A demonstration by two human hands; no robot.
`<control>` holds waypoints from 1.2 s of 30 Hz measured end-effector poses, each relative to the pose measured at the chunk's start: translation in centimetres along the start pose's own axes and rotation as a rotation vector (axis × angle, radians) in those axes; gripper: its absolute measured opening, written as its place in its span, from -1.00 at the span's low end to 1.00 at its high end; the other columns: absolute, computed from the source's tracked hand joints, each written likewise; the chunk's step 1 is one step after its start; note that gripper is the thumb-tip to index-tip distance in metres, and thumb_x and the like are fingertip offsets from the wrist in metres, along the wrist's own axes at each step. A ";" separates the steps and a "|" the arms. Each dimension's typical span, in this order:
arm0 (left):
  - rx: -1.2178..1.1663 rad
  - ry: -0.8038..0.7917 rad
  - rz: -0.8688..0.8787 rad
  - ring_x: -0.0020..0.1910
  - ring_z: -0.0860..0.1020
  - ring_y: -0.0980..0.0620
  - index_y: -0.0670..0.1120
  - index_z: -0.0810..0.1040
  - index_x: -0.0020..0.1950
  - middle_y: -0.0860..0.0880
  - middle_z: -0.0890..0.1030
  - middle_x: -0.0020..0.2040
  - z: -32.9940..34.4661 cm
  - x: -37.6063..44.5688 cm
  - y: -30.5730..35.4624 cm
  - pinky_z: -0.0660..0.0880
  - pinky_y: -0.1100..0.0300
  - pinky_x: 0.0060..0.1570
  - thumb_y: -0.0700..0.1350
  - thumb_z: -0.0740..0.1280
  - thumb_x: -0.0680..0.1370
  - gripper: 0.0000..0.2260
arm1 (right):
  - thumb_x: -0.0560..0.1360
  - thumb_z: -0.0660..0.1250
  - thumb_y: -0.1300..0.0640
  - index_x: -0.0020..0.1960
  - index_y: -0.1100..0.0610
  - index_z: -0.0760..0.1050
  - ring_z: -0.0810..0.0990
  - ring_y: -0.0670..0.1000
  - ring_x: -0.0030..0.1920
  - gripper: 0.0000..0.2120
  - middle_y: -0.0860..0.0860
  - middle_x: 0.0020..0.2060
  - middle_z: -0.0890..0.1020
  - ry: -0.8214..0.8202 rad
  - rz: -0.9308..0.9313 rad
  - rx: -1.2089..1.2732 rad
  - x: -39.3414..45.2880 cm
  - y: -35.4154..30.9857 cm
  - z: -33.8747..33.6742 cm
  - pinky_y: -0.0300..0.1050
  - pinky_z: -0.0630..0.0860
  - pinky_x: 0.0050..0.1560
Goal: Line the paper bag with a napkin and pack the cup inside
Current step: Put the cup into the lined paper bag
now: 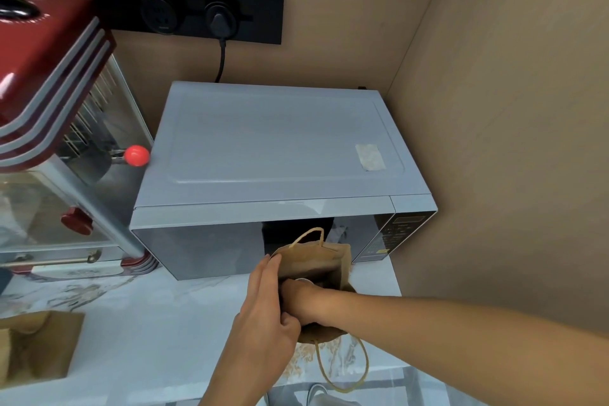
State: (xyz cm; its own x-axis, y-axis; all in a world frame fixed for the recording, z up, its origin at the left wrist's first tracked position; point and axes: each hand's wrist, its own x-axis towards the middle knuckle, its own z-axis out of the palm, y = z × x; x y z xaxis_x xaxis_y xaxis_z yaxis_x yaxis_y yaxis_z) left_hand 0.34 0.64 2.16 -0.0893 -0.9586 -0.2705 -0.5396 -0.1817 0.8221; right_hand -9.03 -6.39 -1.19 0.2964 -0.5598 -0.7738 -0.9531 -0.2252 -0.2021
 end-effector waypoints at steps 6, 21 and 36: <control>-0.027 -0.010 0.007 -0.01 0.40 0.48 0.14 0.04 0.50 0.20 0.11 0.50 -0.2 0.0 0.0 0.31 0.69 -0.20 -0.30 0.22 0.46 -0.29 | 0.58 0.16 0.31 0.31 0.22 0.42 0.49 0.19 0.24 -0.69 0.21 0.23 0.53 0.036 0.023 0.282 -0.3 0.3 -0.7 0.03 0.40 0.32; -0.035 -0.003 -0.057 -0.09 0.39 0.48 0.14 -0.02 0.50 0.21 0.08 0.49 -0.4 0.2 1.0 0.41 0.57 -0.22 -0.31 0.19 0.48 -0.29 | 0.62 0.10 0.27 0.33 0.36 0.36 0.47 0.24 0.11 -0.68 0.30 0.28 0.46 -0.181 -0.084 -0.114 -3.5 -0.3 -3.0 -0.06 0.37 0.03; -0.003 0.014 -0.094 -0.13 0.55 0.10 0.12 -0.05 0.52 0.26 0.00 0.50 -0.3 0.2 1.2 0.56 0.15 -0.09 -0.31 0.19 0.46 -0.26 | 0.62 0.12 0.26 0.29 0.31 0.45 0.50 0.20 0.02 -0.71 0.24 0.17 0.53 -0.275 -0.086 -0.559 -2.9 0.4 -2.5 -0.02 0.40 -0.04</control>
State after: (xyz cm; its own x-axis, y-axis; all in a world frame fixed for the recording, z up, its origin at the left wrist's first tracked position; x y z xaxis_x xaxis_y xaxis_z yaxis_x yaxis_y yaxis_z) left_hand -0.05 0.16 3.30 -0.0267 -0.9401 -0.3398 -0.5427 -0.2719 0.7947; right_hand -10.07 -6.84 2.44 0.2731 -0.3127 -0.9098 -0.7285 -0.6849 0.0168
